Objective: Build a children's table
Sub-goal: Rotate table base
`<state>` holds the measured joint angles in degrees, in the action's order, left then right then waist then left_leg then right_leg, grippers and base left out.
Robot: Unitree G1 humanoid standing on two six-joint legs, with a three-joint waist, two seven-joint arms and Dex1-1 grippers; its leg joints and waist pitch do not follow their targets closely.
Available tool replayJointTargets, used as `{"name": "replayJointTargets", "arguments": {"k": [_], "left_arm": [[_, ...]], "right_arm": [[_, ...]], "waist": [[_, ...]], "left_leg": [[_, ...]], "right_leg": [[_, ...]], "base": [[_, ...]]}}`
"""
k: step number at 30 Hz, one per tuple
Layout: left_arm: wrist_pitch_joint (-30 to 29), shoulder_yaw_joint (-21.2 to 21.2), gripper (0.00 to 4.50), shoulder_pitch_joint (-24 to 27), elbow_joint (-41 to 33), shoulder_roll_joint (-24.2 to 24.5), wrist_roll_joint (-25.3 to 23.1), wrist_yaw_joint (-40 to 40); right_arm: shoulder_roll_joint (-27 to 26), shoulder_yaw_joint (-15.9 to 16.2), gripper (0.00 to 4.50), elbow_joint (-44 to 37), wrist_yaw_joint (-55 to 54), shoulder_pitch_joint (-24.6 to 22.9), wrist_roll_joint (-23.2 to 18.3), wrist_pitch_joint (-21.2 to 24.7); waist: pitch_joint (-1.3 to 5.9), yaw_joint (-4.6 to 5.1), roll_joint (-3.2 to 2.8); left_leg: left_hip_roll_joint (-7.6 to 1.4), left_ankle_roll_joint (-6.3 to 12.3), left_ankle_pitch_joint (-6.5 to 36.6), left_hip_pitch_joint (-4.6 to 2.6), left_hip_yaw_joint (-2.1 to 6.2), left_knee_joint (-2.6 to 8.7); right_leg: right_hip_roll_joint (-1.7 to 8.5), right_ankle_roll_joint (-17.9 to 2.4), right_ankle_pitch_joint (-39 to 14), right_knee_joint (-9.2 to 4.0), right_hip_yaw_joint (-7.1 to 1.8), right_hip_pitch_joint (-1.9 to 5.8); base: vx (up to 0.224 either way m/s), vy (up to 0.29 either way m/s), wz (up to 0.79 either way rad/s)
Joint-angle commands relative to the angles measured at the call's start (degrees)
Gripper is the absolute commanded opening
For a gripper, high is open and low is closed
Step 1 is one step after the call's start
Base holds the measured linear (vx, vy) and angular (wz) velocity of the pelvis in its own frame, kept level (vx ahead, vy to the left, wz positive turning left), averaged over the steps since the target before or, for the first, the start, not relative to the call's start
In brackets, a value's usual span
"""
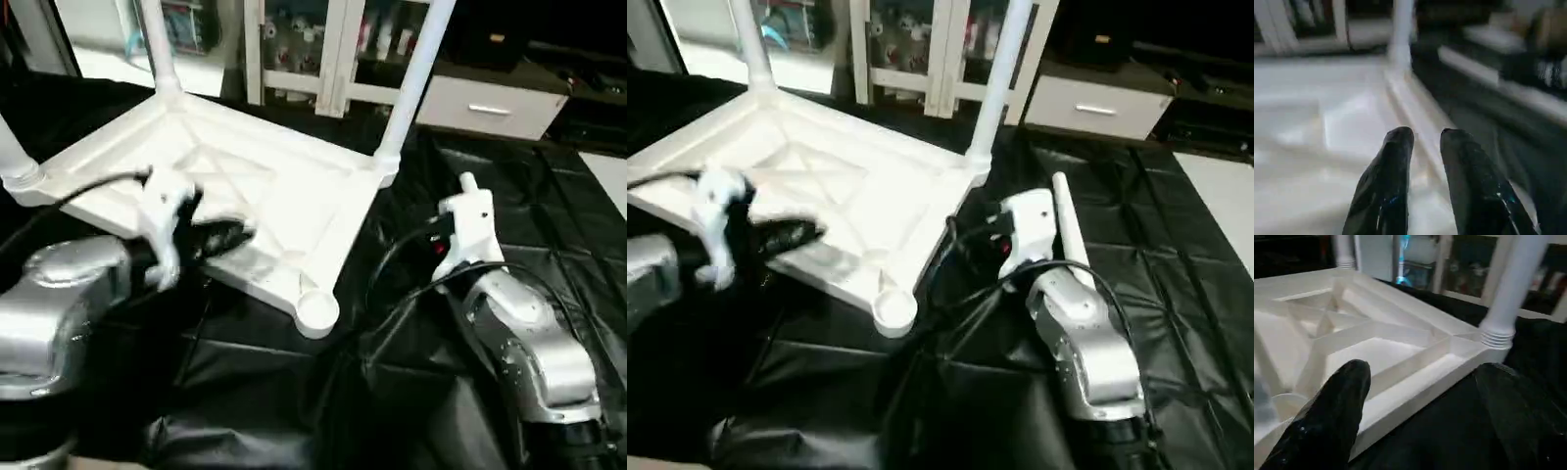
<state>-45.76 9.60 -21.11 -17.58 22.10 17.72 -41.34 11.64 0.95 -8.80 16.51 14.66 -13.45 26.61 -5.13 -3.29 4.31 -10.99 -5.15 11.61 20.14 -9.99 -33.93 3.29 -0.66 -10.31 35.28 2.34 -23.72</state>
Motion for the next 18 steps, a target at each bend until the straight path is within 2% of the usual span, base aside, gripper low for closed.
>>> {"name": "replayJointTargets", "arguments": {"k": [1, 3, 4, 5, 6, 7, 8, 10, 13, 18], "left_arm": [[9.9, -0.6, 1.28, -0.7, 3.1, -8.9, -2.9, 13.5], [12.9, -2.4, 1.28, 0.3, 4.4, -12.4, -5.1, 17.4], [13.8, -3.0, 1.28, 0.6, 5.2, -13.1, -6.2, 18.7], [15.4, -4.4, 1.28, 0.9, 6.3, -12.9, -8.5, 19.8], [15.5, -4.5, 1.28, 0.9, 6.4, -12.9, -8.6, 19.9], [18.7, -6.9, 1.28, 1.5, 8.8, -12.4, -12.0, 20.6], [18.7, -6.9, 1.28, 1.5, 8.8, -12.4, -12.1, 20.6], [20.7, -6.7, 1.28, 1.4, 10.1, -13.5, -12.7, 21.9], [20.7, -6.7, 1.28, 1.4, 10.1, -13.5, -12.7, 21.9], [20.7, -6.7, 1.28, 1.4, 10.1, -13.5, -12.7, 21.9]], "right_arm": [[-1.7, -1.8, 3.78, 1.5, -2.8, 0.2, 0.2, -0.5], [-2.2, -1.9, 3.78, 1.6, -3.3, 0.2, 0.0, -0.3], [-2.3, -1.8, 3.78, 1.5, -3.4, 0.1, 0.1, -0.4], [-2.5, -1.7, 3.78, 1.5, -3.6, 0.1, 0.1, -0.5], [-2.5, -1.7, 3.78, 1.5, -3.6, 0.1, 0.1, -0.5], [-2.9, -1.5, 3.78, 1.3, -3.8, 0.0, 0.2, -0.4], [-2.9, -1.5, 3.78, 1.3, -3.8, 0.0, 0.2, -0.4], [-3.1, -1.5, 3.78, 1.1, -3.4, 0.1, -0.8, 2.1], [-3.1, -1.5, 3.78, 1.1, -3.4, 0.1, -0.8, 2.1], [-3.1, -1.5, 3.78, 1.1, -3.4, 0.1, -0.8, 2.1]], "waist": [[4.05, 0.05, -0.79], [4.19, 0.03, -0.68], [4.34, -0.09, -0.59], [4.52, -0.18, -1.12], [4.46, -0.05, -0.91], [4.53, 0.07, -0.76], [4.47, 0.21, -0.76], [4.58, 0.38, -0.92], [4.56, 0.27, -1.02], [4.51, 0.13, -1.01]], "left_leg": [[-1.66, -0.40, 7.2, 0.12, 0.28, 3.92], [-1.74, 0.02, 7.1, 0.21, 0.35, 3.81], [-1.71, 0.46, 6.5, 0.20, 0.38, 3.77], [-1.65, 0.60, 5.8, 0.11, 0.47, 3.74], [-1.61, 0.75, 5.6, 0.19, 0.47, 3.77], [-1.51, 1.05, 5.2, 0.24, 0.53, 3.73], [-1.52, 1.12, 5.4, 0.26, 0.51, 3.74], [-1.56, 1.05, 5.2, 0.04, 0.46, 3.60], [-1.73, 0.81, 5.4, -0.08, 0.45, 3.64], [-1.69, 0.57, 6.1, -0.12, 0.39, 3.61]], "right_leg": [[3.67, -10.5, -6.1, -3.73, -2.79, 3.36], [3.75, -10.2, -6.2, -3.78, -2.76, 3.47], [3.70, -9.4, -5.8, -3.65, -2.79, 3.50], [3.60, -8.8, -5.3, -3.45, -2.74, 3.47], [3.48, -8.4, -5.1, -3.62, -2.69, 3.43], [3.40, -7.9, -4.7, -3.63, -2.64, 3.51], [3.41, -7.7, -4.9, -3.67, -2.65, 3.47], [3.42, -8.4, -4.4, -3.53, -2.67, 3.36], [3.44, -9.7, -3.5, -3.31, -2.62, 3.23], [3.49, -9.8, -4.1, -3.34, -2.66, 3.21]], "base": [[0.000, 0.000, 0.00], [0.000, 0.000, 0.00], [0.000, 0.000, 0.00], [0.000, 0.000, 0.00], [0.000, 0.000, 0.00], [0.000, 0.000, 0.00], [0.000, 0.000, 0.00], [0.000, 0.000, 0.00], [0.000, 0.000, 0.00], [0.000, 0.000, 0.00]]}}
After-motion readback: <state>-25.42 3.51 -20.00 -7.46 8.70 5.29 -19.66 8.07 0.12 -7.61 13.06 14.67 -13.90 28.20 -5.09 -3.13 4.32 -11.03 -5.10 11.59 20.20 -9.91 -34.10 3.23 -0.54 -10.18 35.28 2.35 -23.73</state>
